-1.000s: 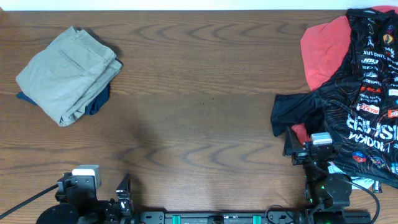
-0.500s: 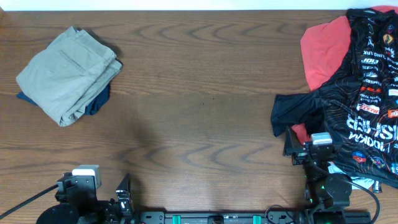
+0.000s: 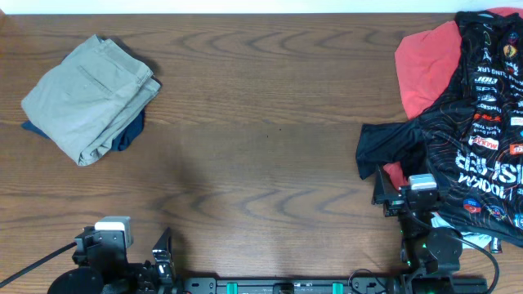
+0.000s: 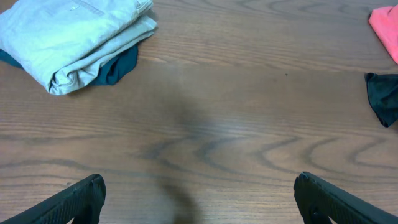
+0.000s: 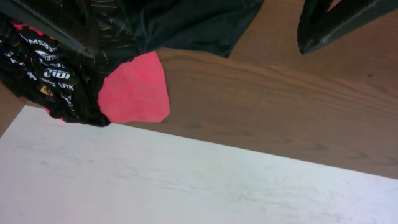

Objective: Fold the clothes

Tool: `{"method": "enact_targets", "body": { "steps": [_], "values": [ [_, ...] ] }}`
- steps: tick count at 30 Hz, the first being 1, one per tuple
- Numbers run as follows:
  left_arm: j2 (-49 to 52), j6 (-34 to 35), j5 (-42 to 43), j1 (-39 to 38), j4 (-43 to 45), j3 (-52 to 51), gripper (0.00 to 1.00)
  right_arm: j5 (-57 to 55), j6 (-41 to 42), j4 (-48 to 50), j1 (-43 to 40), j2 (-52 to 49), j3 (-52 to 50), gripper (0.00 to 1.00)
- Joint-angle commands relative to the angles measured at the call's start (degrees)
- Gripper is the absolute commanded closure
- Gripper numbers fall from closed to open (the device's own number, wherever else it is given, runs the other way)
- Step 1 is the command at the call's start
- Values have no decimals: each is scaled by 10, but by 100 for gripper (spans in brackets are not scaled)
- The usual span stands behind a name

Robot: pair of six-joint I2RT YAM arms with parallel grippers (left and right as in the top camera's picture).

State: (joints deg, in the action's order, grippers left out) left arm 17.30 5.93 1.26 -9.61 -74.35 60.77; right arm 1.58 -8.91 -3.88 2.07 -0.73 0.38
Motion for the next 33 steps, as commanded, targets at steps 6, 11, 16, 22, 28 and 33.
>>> {"method": "enact_targets", "body": {
  "steps": [6, 11, 16, 22, 28, 33],
  "values": [
    [2, -5, -4, -3, 2, 0, 2, -1, 1, -2, -6, 3, -1, 1],
    [2, -5, -4, -3, 2, 0, 2, -1, 1, -2, -6, 3, -1, 1],
    [1, -9, -7, 6, 2, 0, 2, -1, 1, -2, -6, 3, -1, 1],
    [-16, -26, -24, 26, 35, -32, 2, -1, 1, -2, -6, 3, -1, 1],
    [-79, -31, -24, 30, 172, -161, 2, 0, 1, -2, -6, 3, -1, 1],
    [-132, -32, -24, 30, 279, -275, 2, -1, 1, -2, -6, 3, -1, 1]
  ]
}}
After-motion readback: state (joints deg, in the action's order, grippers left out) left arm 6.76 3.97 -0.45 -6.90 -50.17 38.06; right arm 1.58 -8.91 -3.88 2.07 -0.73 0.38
